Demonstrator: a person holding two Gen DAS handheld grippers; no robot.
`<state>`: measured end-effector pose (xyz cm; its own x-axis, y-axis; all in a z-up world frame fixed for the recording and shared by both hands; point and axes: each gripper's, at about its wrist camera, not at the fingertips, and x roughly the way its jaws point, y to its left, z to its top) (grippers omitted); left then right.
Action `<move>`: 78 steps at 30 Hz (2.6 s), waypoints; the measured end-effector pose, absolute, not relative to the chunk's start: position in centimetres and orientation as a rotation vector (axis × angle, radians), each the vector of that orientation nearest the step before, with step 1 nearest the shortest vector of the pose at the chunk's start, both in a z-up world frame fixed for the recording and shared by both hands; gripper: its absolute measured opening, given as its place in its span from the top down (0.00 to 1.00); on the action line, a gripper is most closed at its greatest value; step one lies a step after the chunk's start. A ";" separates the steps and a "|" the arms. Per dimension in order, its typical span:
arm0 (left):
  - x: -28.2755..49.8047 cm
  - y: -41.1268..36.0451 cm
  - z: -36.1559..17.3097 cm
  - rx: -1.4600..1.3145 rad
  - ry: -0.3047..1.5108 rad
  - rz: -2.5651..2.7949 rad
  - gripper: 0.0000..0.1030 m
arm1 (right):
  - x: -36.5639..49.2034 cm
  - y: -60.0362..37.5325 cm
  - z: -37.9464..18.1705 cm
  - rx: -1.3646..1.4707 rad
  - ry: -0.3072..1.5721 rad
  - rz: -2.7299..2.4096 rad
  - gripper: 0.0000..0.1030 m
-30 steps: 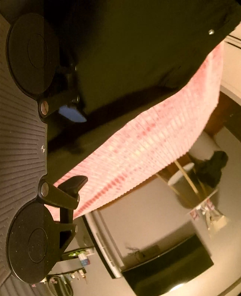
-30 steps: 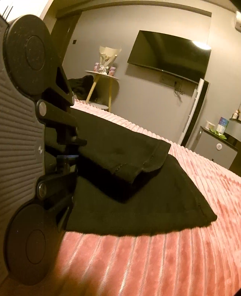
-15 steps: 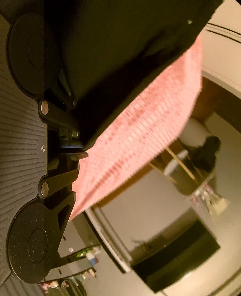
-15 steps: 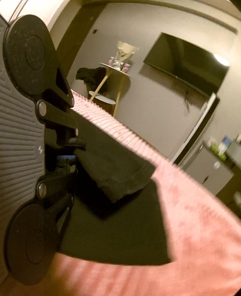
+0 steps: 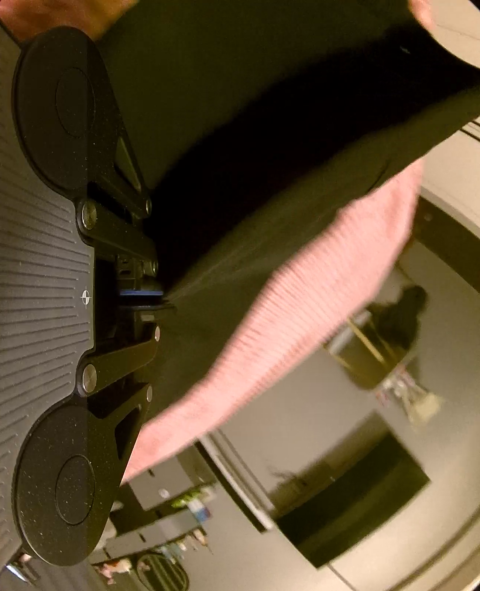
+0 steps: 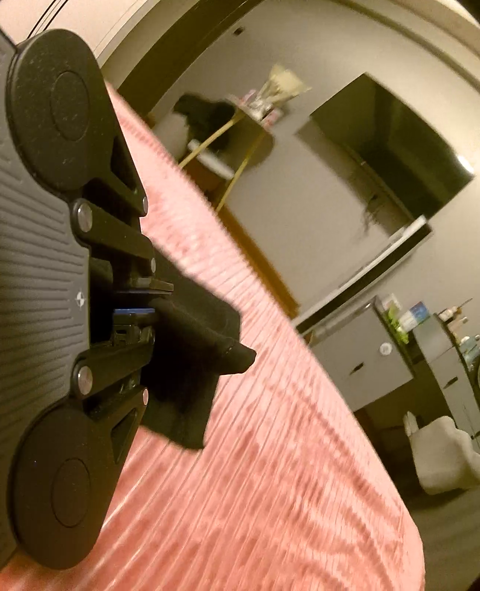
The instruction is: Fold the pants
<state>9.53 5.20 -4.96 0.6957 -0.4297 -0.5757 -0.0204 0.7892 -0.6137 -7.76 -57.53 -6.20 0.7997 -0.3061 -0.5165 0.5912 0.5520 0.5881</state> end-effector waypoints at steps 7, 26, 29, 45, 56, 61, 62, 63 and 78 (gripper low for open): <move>9.1 7.5 -4.5 -0.630 0.779 -0.124 0.71 | -8.6 -57.9 -8.4 0.935 0.443 -0.539 0.87; 13.5 21.7 -7.0 -1.029 0.710 0.254 0.50 | -7.5 -54.1 -10.1 1.123 0.449 -0.337 0.83; 13.3 22.4 -7.1 -1.039 0.694 0.249 0.50 | -7.6 -54.7 -10.3 1.153 0.428 -0.351 0.82; 12.1 24.3 -7.3 -0.984 0.686 0.204 0.91 | -7.2 -55.4 -11.7 1.169 0.387 -0.391 0.87; 10.9 25.7 -7.6 -1.032 0.681 0.273 0.55 | -7.4 -56.0 -12.2 1.256 0.391 -0.369 0.86; 10.6 26.3 -7.0 -1.060 0.620 0.315 0.47 | -7.4 -56.2 -12.3 1.263 0.393 -0.366 0.86; 10.4 26.6 -6.9 -1.062 0.603 0.323 0.45 | -7.6 -56.2 -12.4 1.263 0.391 -0.365 0.86; 10.4 26.9 -6.9 -1.059 0.593 0.328 0.40 | -7.6 -56.1 -12.4 1.265 0.388 -0.365 0.86; 11.7 28.0 -6.8 -1.013 0.529 0.266 0.80 | -6.9 -55.9 -10.0 1.122 0.402 -0.394 0.86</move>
